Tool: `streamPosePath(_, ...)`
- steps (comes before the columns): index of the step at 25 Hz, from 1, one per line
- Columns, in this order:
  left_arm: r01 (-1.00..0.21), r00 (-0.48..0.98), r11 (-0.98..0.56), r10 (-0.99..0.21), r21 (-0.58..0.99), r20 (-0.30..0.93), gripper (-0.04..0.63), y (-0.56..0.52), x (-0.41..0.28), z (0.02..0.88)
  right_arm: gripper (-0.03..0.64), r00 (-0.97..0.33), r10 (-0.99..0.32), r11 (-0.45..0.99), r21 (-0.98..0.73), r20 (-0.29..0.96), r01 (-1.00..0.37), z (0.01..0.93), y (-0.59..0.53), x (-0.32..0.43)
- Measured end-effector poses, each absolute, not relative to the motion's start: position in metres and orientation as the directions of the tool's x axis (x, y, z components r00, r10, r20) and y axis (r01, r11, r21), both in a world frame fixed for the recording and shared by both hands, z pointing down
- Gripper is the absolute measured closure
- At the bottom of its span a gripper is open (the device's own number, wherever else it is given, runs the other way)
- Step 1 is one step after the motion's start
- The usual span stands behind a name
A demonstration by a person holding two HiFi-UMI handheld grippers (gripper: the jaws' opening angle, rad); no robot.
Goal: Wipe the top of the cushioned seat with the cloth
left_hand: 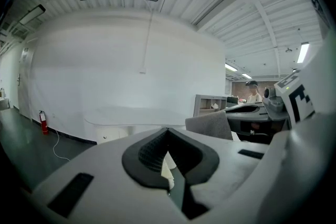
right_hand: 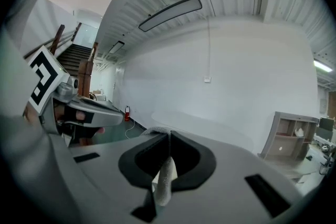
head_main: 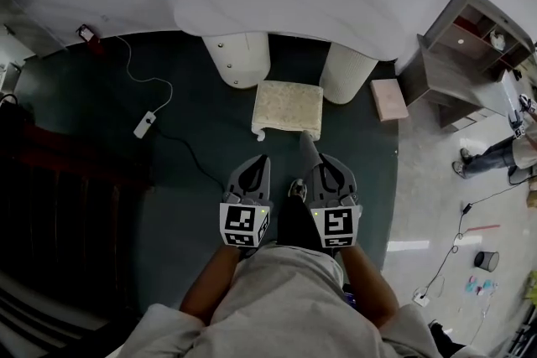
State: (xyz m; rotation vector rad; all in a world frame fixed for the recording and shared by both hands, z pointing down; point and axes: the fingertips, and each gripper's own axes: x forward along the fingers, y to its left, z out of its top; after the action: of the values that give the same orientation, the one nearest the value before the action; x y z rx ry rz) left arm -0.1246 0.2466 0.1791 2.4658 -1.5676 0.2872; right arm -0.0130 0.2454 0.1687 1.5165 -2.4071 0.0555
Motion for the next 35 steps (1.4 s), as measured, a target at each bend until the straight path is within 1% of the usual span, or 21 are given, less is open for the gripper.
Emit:
streamPosePath(4,-0.895,0.438,-0.441,-0.84,0.07,0.32,0.583,0.198,-0.113,0.189,0.603,-0.408,-0.867,0.452,0.105,0.286,-0.886,0.178,0.195,-0.005)
streamPosePath(12,-0.891,0.442,-0.444,-0.803,0.094,0.4,0.583,0.098,-0.094,0.222,0.603,-0.426,-0.831,0.484,0.088,0.357,-0.87,0.222,0.098,0.013)
streamPosePath(18,-0.872,0.461,-0.485,-0.765,0.069,0.45,0.583,0.049,-0.069,0.251,0.603,-0.435,-0.791,0.496,0.033,0.431,-0.868,0.258,0.05,0.031)
streamPosePath(22,-0.872,0.464,-0.479,-0.748,0.097,0.475,0.583,0.027,-0.078,0.269,0.603,-0.453,-0.764,0.52,0.023,0.459,-0.854,0.274,0.03,0.024)
streamPosePath(26,-0.869,0.472,-0.481,-0.738,0.115,0.483,0.583,-0.006,-0.088,0.291,0.603,-0.444,-0.75,0.522,0.025,0.49,-0.853,0.295,-0.001,0.017)
streamPosePath(31,-0.826,0.519,-0.554,-0.675,0.106,0.524,0.583,-0.037,-0.104,0.34,0.603,-0.474,-0.692,0.577,0.022,0.544,-0.816,0.345,-0.022,-0.013)
streamPosePath(35,-0.813,0.544,-0.564,-0.647,0.144,0.534,0.583,-0.069,-0.119,0.376,0.603,-0.438,-0.707,0.529,0.004,0.555,-0.849,0.372,-0.057,-0.022)
